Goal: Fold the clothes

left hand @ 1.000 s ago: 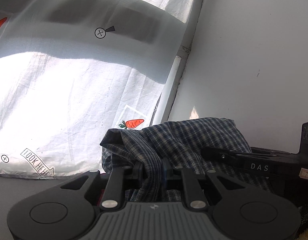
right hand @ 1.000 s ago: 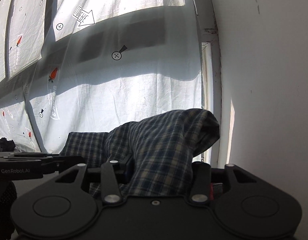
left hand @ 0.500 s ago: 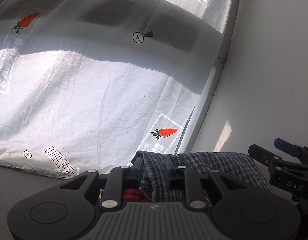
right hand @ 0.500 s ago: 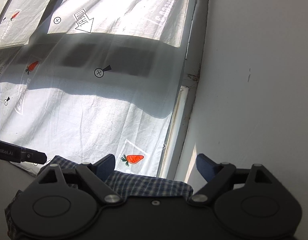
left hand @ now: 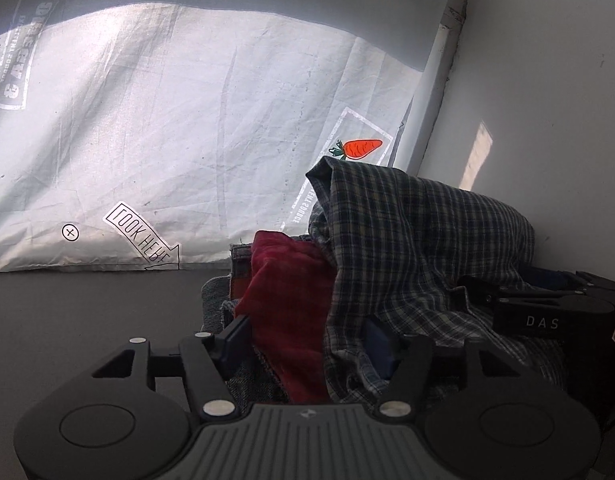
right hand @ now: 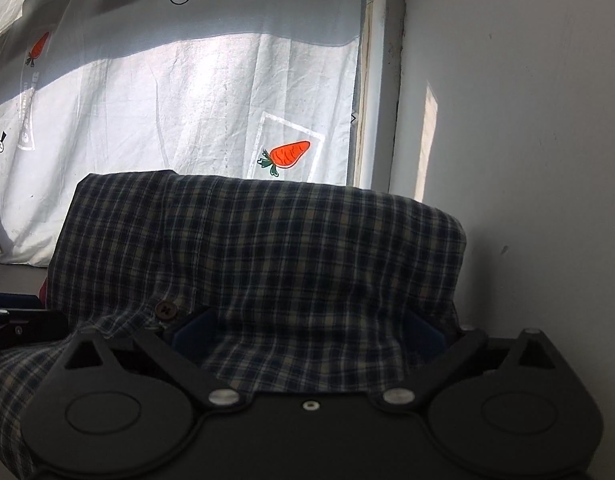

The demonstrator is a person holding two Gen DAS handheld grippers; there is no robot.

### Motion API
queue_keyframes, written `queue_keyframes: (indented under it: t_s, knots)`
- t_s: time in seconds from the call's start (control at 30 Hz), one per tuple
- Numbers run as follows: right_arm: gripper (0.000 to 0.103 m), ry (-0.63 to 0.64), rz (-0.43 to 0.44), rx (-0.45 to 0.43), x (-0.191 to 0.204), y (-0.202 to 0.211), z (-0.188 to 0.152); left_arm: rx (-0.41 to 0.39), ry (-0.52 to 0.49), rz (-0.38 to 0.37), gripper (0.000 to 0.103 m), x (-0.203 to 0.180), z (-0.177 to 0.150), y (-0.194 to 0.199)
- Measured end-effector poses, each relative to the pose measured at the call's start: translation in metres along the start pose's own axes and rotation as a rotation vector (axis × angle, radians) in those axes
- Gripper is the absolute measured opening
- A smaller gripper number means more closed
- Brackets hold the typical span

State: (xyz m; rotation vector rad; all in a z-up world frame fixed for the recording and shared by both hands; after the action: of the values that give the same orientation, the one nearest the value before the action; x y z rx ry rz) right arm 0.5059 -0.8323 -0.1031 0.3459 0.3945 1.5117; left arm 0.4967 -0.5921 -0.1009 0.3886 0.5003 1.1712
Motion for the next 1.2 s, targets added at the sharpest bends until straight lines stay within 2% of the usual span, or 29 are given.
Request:
queue_keyframes:
  t_s: [0.07, 0.17, 0.33, 0.47, 0.57, 0.67, 0.77, 0.9, 1.0, 1.1, 1.2]
  knots:
    - [0.101, 0.019, -0.029, -0.008, 0.005, 0.008, 0.002, -0.007, 0.020, 0.007, 0.070, 0.010, 0.002, 0.011]
    - [0.101, 0.006, -0.081, -0.013, 0.012, 0.028, 0.008, -0.050, 0.011, 0.036, 0.081, 0.019, 0.007, 0.037]
    - [0.102, -0.096, -0.091, -0.056, 0.027, 0.078, 0.013, -0.187, -0.025, 0.098, 0.102, 0.028, 0.014, 0.110]
    - [0.102, -0.104, -0.064, -0.062, 0.056, 0.120, 0.005, -0.279, -0.015, 0.092, 0.103, 0.032, 0.007, 0.175]
    - [0.103, -0.078, -0.032, -0.066, 0.087, 0.155, -0.007, -0.321, 0.004, 0.110, 0.103, 0.037, -0.011, 0.219]
    - [0.103, -0.064, 0.013, -0.094, 0.121, 0.194, -0.020, -0.294, -0.005, 0.144, 0.103, 0.038, -0.030, 0.257]
    - [0.103, -0.095, 0.022, -0.131, 0.161, 0.233, -0.031, -0.247, -0.021, 0.144, 0.103, 0.044, -0.046, 0.291]
    - [0.103, -0.116, 0.127, -0.112, 0.206, 0.263, -0.039, -0.289, -0.015, 0.167, 0.103, 0.065, -0.060, 0.337]
    - [0.103, -0.066, 0.136, -0.106, 0.250, 0.282, -0.045, -0.303, 0.006, 0.213, 0.103, 0.093, -0.065, 0.369]
    - [0.103, -0.012, 0.130, -0.116, 0.298, 0.303, -0.052, -0.287, 0.032, 0.220, 0.103, 0.131, -0.073, 0.402]
    - [0.103, -0.034, 0.134, -0.099, 0.352, 0.324, -0.066, -0.271, 0.020, 0.228, 0.103, 0.175, -0.088, 0.437]
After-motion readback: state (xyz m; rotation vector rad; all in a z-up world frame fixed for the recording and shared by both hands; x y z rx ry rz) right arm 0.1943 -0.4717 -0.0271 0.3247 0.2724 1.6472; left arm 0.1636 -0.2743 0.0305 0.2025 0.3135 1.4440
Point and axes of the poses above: each gripper's, at about its wrist camera, not at the fingertips, and y roughly against the way its jaws point, x to its left, z to its top, the point moved 2 cm from there along -y, roughly the way its jaws point, and after that the axes turned 2 degrees about -y, right-handed, at the moved point
